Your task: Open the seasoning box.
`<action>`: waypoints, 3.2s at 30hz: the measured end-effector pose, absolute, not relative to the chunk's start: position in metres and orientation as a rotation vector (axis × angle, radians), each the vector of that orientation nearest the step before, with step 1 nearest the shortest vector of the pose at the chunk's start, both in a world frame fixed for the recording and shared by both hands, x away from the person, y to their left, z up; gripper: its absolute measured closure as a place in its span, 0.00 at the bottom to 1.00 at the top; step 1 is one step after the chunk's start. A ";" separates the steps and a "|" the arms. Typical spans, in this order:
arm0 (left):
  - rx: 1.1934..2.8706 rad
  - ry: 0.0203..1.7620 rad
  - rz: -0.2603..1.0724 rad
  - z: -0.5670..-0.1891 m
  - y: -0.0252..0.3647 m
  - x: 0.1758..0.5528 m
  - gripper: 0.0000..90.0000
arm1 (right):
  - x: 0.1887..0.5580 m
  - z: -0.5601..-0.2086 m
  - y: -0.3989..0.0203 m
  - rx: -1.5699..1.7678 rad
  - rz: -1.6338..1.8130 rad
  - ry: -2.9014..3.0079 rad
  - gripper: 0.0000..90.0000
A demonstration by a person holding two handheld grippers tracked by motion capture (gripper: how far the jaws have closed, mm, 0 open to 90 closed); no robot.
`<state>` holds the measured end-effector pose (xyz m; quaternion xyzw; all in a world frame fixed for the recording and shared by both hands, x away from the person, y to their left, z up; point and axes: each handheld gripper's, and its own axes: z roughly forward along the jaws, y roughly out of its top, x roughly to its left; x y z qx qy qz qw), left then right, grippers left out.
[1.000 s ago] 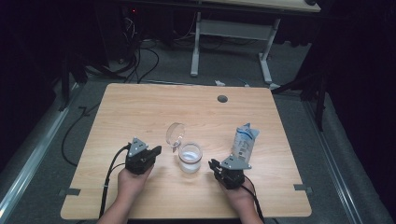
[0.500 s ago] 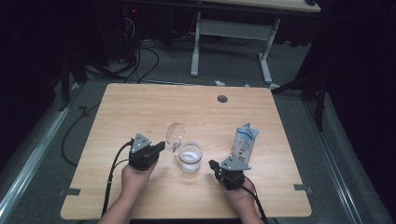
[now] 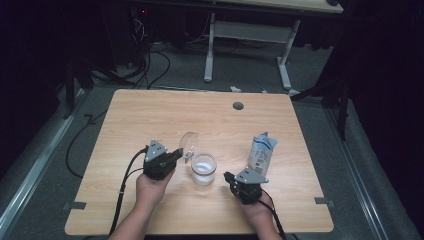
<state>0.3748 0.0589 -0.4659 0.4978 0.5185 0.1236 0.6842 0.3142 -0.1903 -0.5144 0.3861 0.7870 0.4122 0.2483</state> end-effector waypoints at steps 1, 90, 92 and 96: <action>1.111 1.161 0.277 -0.465 0.058 0.374 1.00 | 0.314 -0.514 -0.190 1.052 1.119 2.146 0.96; 1.146 1.296 0.414 -0.529 0.186 0.345 0.51 | 0.334 -0.498 -0.154 1.006 1.148 2.162 1.00; 1.147 1.295 0.411 -0.529 0.186 0.345 0.51 | 0.332 -0.498 -0.153 0.997 1.139 2.168 1.00; 1.153 1.285 0.413 -0.527 0.185 0.344 0.51 | 0.325 -0.497 -0.148 0.976 1.145 2.179 1.00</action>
